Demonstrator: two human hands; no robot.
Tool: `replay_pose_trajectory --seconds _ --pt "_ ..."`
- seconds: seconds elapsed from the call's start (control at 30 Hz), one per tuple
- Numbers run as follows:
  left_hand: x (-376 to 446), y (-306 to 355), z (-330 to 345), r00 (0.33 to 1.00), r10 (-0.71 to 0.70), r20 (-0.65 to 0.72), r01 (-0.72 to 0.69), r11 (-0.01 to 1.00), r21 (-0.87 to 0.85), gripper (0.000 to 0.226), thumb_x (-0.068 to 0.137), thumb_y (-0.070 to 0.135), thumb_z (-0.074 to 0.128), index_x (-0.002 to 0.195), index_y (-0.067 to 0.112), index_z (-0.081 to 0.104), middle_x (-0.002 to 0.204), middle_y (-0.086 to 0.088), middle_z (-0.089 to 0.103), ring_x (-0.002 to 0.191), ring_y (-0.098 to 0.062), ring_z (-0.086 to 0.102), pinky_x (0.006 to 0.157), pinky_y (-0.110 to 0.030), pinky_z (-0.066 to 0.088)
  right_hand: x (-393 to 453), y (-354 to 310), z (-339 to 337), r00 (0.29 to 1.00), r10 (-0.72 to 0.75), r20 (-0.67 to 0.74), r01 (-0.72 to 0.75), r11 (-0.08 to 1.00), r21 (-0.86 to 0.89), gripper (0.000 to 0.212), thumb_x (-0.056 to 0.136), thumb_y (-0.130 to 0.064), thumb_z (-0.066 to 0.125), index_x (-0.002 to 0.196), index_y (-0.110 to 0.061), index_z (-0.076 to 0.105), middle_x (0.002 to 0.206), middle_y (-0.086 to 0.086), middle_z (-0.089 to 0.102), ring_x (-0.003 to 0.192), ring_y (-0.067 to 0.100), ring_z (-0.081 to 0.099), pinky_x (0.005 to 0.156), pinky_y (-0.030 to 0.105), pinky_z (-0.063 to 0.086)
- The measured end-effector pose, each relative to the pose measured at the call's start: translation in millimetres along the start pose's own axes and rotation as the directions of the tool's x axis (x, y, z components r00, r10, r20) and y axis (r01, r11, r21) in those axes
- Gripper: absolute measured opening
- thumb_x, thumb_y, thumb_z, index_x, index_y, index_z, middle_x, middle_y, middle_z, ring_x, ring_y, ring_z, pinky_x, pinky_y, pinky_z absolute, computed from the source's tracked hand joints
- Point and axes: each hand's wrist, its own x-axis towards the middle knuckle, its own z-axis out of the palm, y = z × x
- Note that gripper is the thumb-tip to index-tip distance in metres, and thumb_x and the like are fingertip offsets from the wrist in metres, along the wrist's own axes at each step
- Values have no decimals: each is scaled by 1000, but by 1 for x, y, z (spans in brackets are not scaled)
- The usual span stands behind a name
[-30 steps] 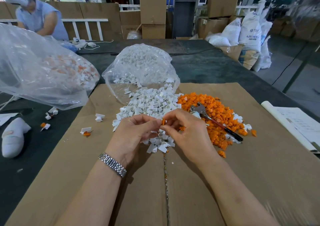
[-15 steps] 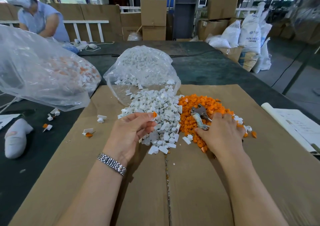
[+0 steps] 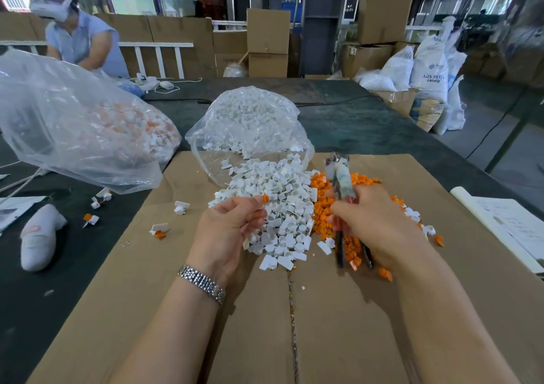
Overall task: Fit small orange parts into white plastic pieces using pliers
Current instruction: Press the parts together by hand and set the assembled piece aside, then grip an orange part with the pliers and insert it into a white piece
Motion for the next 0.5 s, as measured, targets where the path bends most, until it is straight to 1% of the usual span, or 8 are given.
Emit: replay_pose_trajectory --seconds 0.07,0.13,0.17,0.23,0.33,0.4,0.47,0.5 --pt "0 0 1 999 28 -23 -28 999 -18 21 66 15 84 82 1 77 82 -10 73 72 -14 69 65 -20 57 -6 -7 9 978 29 205 -40 998 49 15 101 -15 56 110 -19 67 93 8 72 82 16 72 79 34 63" --pt "-1 0 1 998 46 -51 -48 999 -26 19 73 11 81 86 -1 75 85 -8 75 72 -13 69 65 -19 57 -11 -12 20 936 60 346 -82 995 49 13 102 -19 58 109 -13 66 92 9 70 79 15 72 81 41 63" --pt "-1 0 2 997 46 -61 -48 998 -36 17 77 9 80 88 -2 73 85 -8 75 71 -13 69 65 -18 57 -13 -14 26 924 65 378 -83 996 31 14 102 -22 59 105 -11 66 90 9 68 80 18 72 84 46 62" --pt "-2 0 3 997 40 -72 -45 997 -64 23 76 10 79 93 -4 72 81 -7 73 69 -11 68 62 -17 56 -16 -18 37 913 64 402 -57 998 -30 19 102 -27 58 93 -11 62 85 9 64 78 19 71 88 53 60" --pt "-3 2 5 995 47 -83 -53 995 -81 36 65 17 81 93 -3 71 77 -7 69 66 -11 67 61 -17 55 -20 -22 45 905 51 421 -20 997 -77 24 102 -33 57 87 -16 58 80 6 61 76 19 69 92 55 57" --pt "-3 2 5 996 47 -78 -52 996 -73 33 65 17 81 90 -2 72 77 -7 69 66 -11 67 60 -16 55 -21 -24 47 905 25 424 13 996 -85 26 102 -37 56 84 -17 56 77 4 61 79 23 70 94 55 56" --pt "-3 2 5 996 44 -78 -49 996 -72 30 65 16 81 88 -1 71 75 -6 70 64 -10 67 58 -16 55 -22 -26 49 906 11 423 26 996 -82 28 102 -39 55 84 -17 54 77 4 60 87 30 73 95 54 56" --pt "-2 1 5 996 41 -81 -47 996 -72 27 67 14 81 87 -1 71 73 -6 70 64 -10 67 57 -16 54 -21 -25 50 907 8 421 30 996 -83 30 102 -39 55 82 -17 53 76 4 59 90 31 73 93 50 57"
